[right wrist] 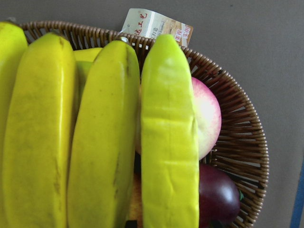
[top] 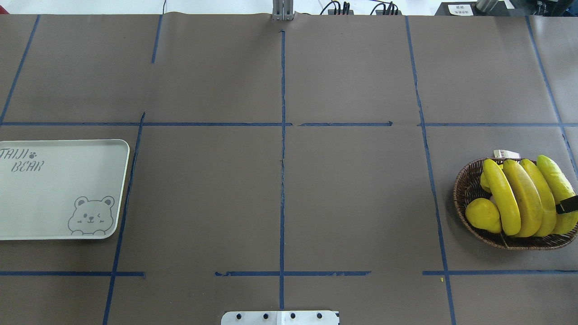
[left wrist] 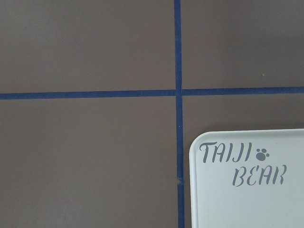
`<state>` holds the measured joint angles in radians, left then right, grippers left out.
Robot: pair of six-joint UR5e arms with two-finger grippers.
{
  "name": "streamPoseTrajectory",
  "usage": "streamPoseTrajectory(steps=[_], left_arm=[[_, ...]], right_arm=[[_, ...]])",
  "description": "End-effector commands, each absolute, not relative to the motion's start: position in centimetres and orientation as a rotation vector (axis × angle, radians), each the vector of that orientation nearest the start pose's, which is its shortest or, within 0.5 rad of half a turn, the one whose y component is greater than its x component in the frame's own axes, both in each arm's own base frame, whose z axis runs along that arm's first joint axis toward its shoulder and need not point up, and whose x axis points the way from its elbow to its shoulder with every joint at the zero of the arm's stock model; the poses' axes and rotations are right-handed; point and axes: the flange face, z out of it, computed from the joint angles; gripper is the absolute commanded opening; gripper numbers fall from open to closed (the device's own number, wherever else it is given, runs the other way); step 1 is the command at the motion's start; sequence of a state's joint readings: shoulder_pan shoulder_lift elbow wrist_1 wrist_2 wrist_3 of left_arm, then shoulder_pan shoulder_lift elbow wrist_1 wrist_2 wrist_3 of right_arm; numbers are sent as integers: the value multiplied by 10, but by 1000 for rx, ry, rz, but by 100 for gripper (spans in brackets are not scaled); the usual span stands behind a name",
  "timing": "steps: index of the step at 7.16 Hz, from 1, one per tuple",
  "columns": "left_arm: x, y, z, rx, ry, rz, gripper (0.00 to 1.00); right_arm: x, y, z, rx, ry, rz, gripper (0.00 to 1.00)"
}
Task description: Transfer all bananas from basket to plate
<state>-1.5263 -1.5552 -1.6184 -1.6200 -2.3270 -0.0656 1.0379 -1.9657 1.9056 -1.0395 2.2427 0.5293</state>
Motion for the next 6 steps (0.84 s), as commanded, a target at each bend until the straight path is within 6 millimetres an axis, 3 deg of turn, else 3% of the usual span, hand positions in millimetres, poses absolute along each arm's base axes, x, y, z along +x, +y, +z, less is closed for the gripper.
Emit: streamPoseTrajectory(steps=[1, 2, 3, 4, 5, 6], left_arm=[[-43, -494, 639, 35, 759, 9, 100], [-43, -494, 639, 35, 759, 9, 100], [-43, -494, 638, 36, 759, 9, 100], [-43, -494, 640, 34, 759, 8, 100], [-43, -494, 637, 37, 759, 7, 100], [-43, -495, 637, 36, 759, 3, 100]], right_arm=[[-118, -339, 603, 58, -802, -171, 25], [-117, -339, 603, 59, -805, -172, 7], [-116, -338, 598, 60, -820, -175, 2], [-102, -338, 587, 60, -873, -158, 1], [-81, -332, 583, 63, -918, -141, 0], [-59, -317, 591, 76, -906, -141, 0]])
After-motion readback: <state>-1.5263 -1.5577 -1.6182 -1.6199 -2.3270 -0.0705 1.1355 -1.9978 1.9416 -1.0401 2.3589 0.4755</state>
